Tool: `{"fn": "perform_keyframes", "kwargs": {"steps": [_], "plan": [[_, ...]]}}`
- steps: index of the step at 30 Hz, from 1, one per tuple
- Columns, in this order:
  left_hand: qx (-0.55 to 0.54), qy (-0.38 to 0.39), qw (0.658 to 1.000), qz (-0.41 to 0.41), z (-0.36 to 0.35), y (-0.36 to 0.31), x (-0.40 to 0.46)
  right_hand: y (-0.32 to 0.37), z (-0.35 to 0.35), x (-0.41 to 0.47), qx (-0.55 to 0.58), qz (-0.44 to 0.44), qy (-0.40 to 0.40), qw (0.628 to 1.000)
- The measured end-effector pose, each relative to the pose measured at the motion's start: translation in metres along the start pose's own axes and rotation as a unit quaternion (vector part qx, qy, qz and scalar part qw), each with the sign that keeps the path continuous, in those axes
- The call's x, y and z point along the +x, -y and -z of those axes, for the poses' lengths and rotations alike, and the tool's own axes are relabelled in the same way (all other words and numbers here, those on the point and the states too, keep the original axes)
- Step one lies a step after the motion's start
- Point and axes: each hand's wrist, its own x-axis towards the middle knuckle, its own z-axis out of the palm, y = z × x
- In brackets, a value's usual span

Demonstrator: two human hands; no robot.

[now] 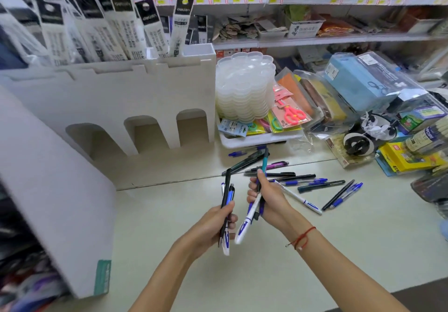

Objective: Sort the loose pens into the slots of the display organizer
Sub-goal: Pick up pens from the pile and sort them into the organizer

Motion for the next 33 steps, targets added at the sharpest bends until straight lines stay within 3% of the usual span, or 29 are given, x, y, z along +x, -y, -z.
{"fn": "perform_keyframes", "kwargs": {"steps": [4,9,16,22,26,30,33], "plan": [[0.025,0.057,0.998,0.029,0.009,-0.009,-0.023,-0.016,-0.023,-0.008,-0.097,0.060,-0.024,0.993],[0.086,0.060,0.994,0.035,0.034,-0.019,-0.057,-0.035,-0.047,-0.027,-0.157,0.072,-0.010,0.985],[0.144,0.067,0.987,0.034,0.070,-0.017,-0.095,-0.058,-0.076,-0.063,-0.064,0.101,0.005,0.993],[0.232,0.040,0.972,-0.030,0.108,0.001,-0.141,-0.078,-0.096,-0.113,0.073,0.091,0.021,0.993],[0.158,0.023,0.980,-0.116,0.131,0.012,-0.185,-0.087,-0.105,-0.161,0.079,0.051,0.082,0.992],[0.042,0.000,0.979,-0.201,0.151,0.013,-0.236,-0.110,-0.127,-0.215,-0.016,0.069,0.128,0.989],[0.012,-0.007,0.969,-0.248,0.172,0.010,-0.274,-0.132,-0.156,-0.249,-0.104,0.092,0.160,0.977]]}}
